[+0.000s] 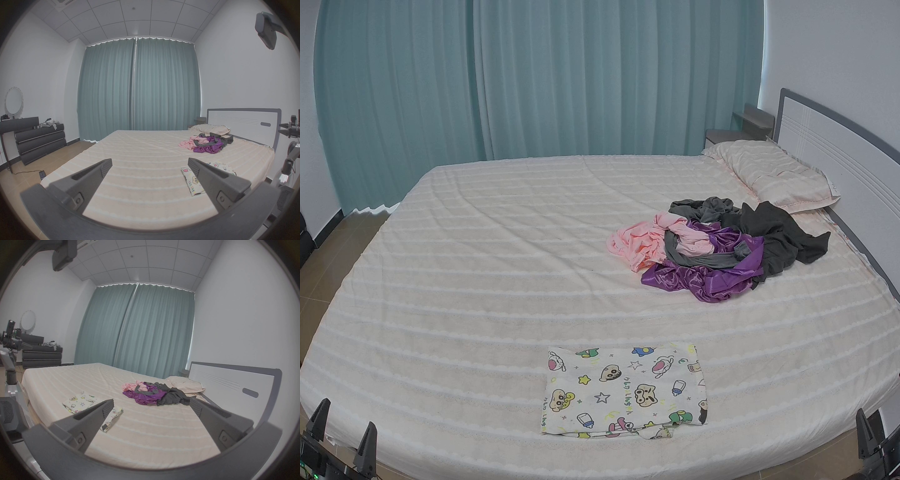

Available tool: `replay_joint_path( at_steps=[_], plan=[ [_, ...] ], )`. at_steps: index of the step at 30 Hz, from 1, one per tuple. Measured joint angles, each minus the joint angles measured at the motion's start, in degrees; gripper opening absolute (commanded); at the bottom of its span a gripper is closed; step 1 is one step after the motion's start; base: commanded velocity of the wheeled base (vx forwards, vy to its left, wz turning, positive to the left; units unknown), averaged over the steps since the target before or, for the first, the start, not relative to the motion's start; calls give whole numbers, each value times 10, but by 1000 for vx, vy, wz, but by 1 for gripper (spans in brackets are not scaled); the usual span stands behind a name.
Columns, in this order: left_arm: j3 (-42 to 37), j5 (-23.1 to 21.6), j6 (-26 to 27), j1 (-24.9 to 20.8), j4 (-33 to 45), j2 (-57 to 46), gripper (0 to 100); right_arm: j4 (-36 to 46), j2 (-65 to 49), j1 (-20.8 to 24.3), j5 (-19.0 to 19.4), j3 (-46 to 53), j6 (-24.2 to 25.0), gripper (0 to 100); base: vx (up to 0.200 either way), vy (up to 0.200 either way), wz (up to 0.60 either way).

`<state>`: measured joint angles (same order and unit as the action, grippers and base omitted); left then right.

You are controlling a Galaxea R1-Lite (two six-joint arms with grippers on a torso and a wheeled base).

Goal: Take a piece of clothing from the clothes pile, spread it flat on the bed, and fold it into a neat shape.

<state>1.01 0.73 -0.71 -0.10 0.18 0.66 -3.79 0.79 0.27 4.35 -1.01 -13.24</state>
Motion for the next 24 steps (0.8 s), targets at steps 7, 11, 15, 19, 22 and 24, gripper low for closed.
replay_joint_path(
  at_steps=[7, 11, 15, 19, 22, 24],
  plan=[
    [0, 1, -5, 0, -1, 0, 100, 9, 0, 0, -81, 0, 51, 100, 0, 0, 0],
    [0, 1, -7, 0, -2, 0, 100, 10, 0, 0, -126, 0, 54, 100, 0, 0, 0],
    [0, 1, -8, 0, -2, 1, 100, -6, 0, 0, -106, 0, 9, 100, 0, 0, 0],
    [0, 1, -8, 0, -2, 1, 100, -8, 0, 0, -55, 0, -10, 100, 0, 0, 0],
    [0, 1, -7, 0, -2, 1, 100, -5, 0, 0, -34, 0, 16, 100, 0, 0, 0],
    [0, 1, -4, 0, -1, 1, 100, -5, 0, 0, -7, 0, 31, 100, 0, 0, 0]
  ],
)
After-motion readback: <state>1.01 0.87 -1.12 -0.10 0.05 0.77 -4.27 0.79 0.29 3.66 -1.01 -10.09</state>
